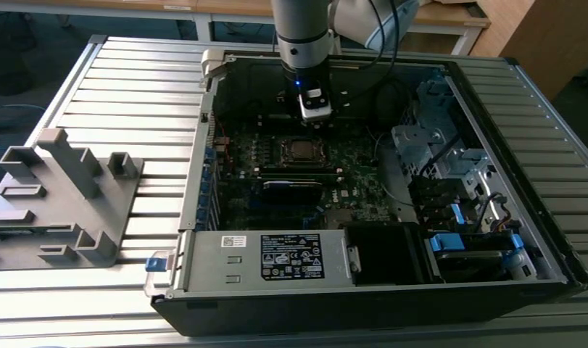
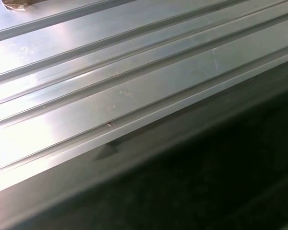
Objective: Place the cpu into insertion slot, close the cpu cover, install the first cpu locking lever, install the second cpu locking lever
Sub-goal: 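Install the first cpu locking lever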
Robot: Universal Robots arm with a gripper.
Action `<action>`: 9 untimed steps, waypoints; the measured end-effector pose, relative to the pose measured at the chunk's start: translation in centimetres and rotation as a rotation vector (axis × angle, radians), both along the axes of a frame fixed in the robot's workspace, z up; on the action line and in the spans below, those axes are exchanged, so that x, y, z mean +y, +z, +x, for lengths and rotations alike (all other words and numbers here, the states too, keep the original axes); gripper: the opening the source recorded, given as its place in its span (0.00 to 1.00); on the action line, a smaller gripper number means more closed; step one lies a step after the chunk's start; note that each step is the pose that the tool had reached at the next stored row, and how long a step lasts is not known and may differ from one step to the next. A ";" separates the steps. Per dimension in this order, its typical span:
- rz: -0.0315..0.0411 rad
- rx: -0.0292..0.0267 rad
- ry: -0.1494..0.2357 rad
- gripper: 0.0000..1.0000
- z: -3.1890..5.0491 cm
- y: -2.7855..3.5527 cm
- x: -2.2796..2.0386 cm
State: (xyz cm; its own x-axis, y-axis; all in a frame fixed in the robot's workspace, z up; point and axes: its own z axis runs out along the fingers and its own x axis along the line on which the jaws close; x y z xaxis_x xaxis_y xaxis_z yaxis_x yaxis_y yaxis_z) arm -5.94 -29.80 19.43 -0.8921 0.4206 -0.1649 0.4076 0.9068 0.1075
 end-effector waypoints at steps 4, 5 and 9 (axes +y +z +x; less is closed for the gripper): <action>0.0007 -0.0005 0.000 0.10 0.08 -0.03 0.02; 0.0000 0.0001 0.000 0.10 0.07 -0.01 0.01; -0.0003 0.0002 0.000 0.10 0.08 0.04 0.00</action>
